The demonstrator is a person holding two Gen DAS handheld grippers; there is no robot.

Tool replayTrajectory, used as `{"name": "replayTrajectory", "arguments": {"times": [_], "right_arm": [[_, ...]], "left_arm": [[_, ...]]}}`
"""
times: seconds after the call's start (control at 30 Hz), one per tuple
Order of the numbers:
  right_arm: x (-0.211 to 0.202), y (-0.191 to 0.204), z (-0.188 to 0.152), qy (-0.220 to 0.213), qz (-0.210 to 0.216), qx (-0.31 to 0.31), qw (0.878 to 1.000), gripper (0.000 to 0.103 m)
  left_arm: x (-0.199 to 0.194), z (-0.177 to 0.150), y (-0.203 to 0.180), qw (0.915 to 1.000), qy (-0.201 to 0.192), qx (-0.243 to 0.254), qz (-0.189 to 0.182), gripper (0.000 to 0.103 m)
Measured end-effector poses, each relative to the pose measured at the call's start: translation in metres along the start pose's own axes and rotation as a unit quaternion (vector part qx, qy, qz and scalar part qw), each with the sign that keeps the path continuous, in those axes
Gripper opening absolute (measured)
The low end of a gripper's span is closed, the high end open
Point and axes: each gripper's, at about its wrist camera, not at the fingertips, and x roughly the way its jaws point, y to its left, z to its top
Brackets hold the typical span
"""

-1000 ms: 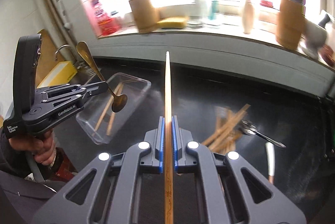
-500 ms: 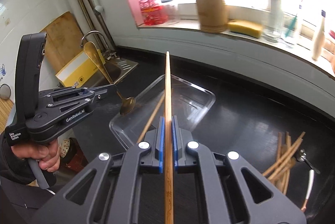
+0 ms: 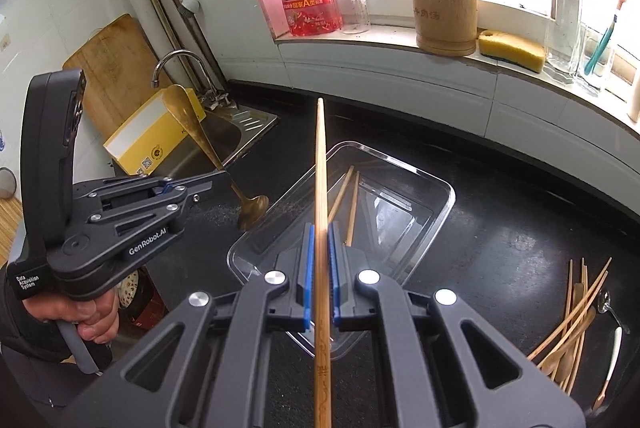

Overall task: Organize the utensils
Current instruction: 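Lift the gold spoon and chopstick and carry both over the clear tray, then open both tools to release the spoon and chopstick into the tray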

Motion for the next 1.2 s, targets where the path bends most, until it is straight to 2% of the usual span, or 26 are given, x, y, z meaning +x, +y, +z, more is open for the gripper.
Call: {"name": "replayTrajectory", "arguments": {"times": [0.3,0.77,1.2], "right_arm": [[0.015,0.002,0.000,0.018,-0.004,0.007,1.000,0.007],[0.084,-0.032,-0.002,0.084,-0.002,0.066,0.994,0.007],[0.138,-0.051,0.005,0.129,0.014,0.089,0.988,0.007]], "left_arm": [[0.020,-0.003,0.006,0.9995,0.022,-0.009,-0.019,0.000],[0.091,-0.004,0.011,0.9944,0.094,-0.020,-0.044,0.000],[0.145,0.014,0.013,0.9899,0.132,-0.013,-0.049,0.000]]}}
